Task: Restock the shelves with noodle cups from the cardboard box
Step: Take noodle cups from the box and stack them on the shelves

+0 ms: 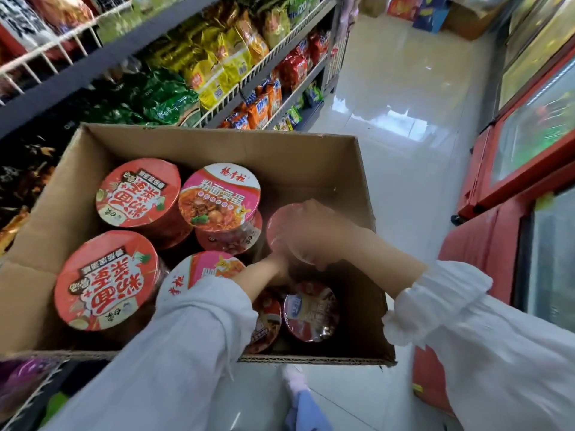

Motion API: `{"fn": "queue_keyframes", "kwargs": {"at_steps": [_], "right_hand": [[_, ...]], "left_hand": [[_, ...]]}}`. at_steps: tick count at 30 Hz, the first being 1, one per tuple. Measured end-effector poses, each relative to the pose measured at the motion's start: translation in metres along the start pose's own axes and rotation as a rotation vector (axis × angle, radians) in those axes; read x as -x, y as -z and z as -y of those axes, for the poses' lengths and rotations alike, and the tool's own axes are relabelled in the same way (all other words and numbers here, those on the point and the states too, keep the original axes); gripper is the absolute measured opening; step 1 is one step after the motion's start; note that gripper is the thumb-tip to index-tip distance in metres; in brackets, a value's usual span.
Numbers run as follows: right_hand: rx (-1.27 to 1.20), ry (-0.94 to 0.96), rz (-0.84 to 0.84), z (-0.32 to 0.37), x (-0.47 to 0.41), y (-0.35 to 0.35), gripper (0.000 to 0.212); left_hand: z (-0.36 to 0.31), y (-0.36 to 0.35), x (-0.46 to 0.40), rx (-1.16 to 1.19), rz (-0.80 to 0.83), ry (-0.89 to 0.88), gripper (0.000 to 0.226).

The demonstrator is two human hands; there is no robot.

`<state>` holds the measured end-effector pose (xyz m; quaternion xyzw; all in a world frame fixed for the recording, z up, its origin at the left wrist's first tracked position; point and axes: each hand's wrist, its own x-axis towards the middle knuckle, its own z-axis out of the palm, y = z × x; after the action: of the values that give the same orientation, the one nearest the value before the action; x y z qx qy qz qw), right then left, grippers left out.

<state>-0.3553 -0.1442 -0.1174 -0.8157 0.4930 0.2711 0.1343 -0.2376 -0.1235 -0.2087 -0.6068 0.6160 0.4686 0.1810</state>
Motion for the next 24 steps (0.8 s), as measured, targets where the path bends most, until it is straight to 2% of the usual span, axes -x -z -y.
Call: {"fn": "queue_keyframes", "kwargs": {"at_steps": [3, 8, 12, 14, 16, 20, 22, 24], "right_hand": [[0.093, 0.015, -0.050, -0.002, -0.002, 0.004, 0.124], [0.100, 0.017, -0.101, -0.008, -0.002, 0.007, 0.120], [0.089, 0.032, -0.158, -0.012, -0.001, 0.009, 0.120], [0.074, 0.033, -0.160, -0.014, 0.000, 0.012, 0.120], [0.066, 0.028, -0.153, -0.015, 0.001, 0.017, 0.121], [0.045, 0.008, -0.155, -0.012, 0.003, 0.022, 0.122], [0.013, -0.016, -0.183, -0.011, 0.005, 0.026, 0.126], [-0.032, -0.036, -0.209, -0.010, 0.009, 0.033, 0.132]], "left_hand": [[0.001, -0.008, 0.000, -0.151, 0.009, -0.040, 0.057], [0.001, -0.012, -0.002, -0.222, 0.047, -0.074, 0.049], [-0.002, 0.003, 0.009, -0.081, 0.072, -0.068, 0.042], [-0.001, 0.015, 0.016, 0.068, 0.084, -0.073, 0.028], [0.000, 0.028, 0.025, 0.099, 0.045, -0.111, 0.018], [0.001, 0.045, 0.042, 0.228, -0.036, -0.135, 0.023], [0.002, 0.050, 0.053, 0.291, -0.086, -0.144, 0.032], [0.007, 0.054, 0.061, 0.376, -0.113, -0.149, 0.032]]}}
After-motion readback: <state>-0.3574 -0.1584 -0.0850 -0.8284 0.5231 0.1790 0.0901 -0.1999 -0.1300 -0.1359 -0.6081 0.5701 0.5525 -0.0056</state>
